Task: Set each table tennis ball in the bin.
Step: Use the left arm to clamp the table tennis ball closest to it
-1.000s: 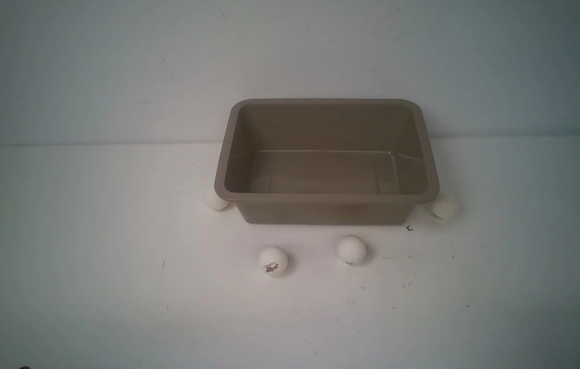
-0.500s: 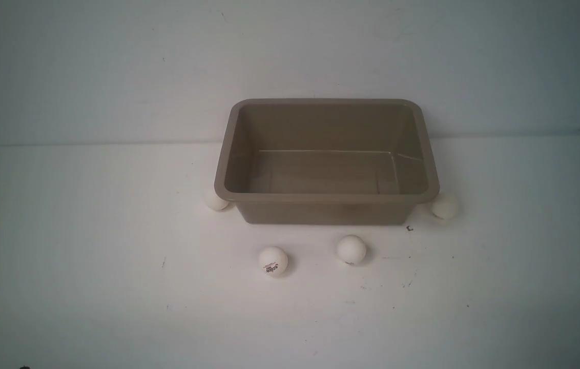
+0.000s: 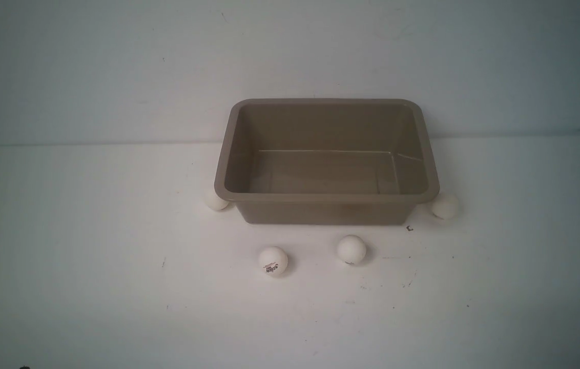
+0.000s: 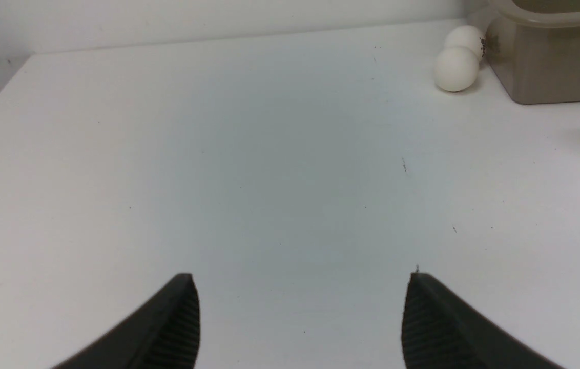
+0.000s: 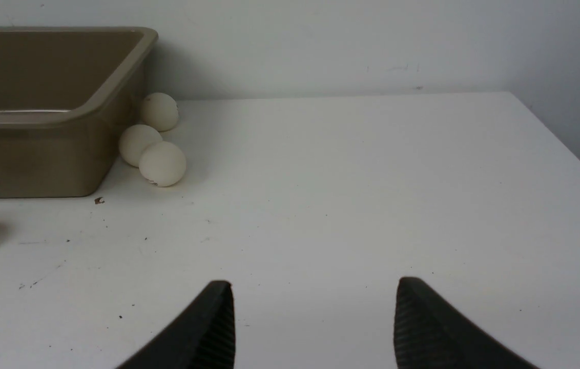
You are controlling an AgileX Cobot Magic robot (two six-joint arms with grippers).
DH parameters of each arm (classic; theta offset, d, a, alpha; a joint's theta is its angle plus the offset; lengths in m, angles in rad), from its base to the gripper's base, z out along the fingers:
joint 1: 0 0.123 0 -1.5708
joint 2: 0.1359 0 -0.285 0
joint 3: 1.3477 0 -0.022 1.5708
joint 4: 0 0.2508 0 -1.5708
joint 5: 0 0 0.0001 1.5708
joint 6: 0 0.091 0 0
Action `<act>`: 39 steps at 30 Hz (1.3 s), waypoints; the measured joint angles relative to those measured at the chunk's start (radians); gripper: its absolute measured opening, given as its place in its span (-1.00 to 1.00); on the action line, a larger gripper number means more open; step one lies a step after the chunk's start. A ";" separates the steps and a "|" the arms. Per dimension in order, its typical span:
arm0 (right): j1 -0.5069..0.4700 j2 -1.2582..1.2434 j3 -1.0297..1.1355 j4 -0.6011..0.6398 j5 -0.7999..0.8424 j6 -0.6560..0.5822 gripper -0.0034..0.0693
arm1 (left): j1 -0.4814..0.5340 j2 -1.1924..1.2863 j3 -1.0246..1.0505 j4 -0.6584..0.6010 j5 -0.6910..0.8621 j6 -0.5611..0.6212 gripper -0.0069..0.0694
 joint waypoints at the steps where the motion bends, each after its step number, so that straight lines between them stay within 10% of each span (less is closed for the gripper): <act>1: 0.000 0.000 0.000 0.000 0.000 0.000 0.16 | 0.000 0.000 0.000 0.000 0.000 0.000 0.43; 29: 0.000 0.000 0.007 -0.004 -0.132 0.000 0.16 | 0.000 0.000 0.000 0.000 0.000 0.000 0.43; 39: 0.000 0.000 -0.307 -0.008 -0.107 -0.001 0.16 | 0.000 0.000 0.000 0.000 0.000 0.000 0.43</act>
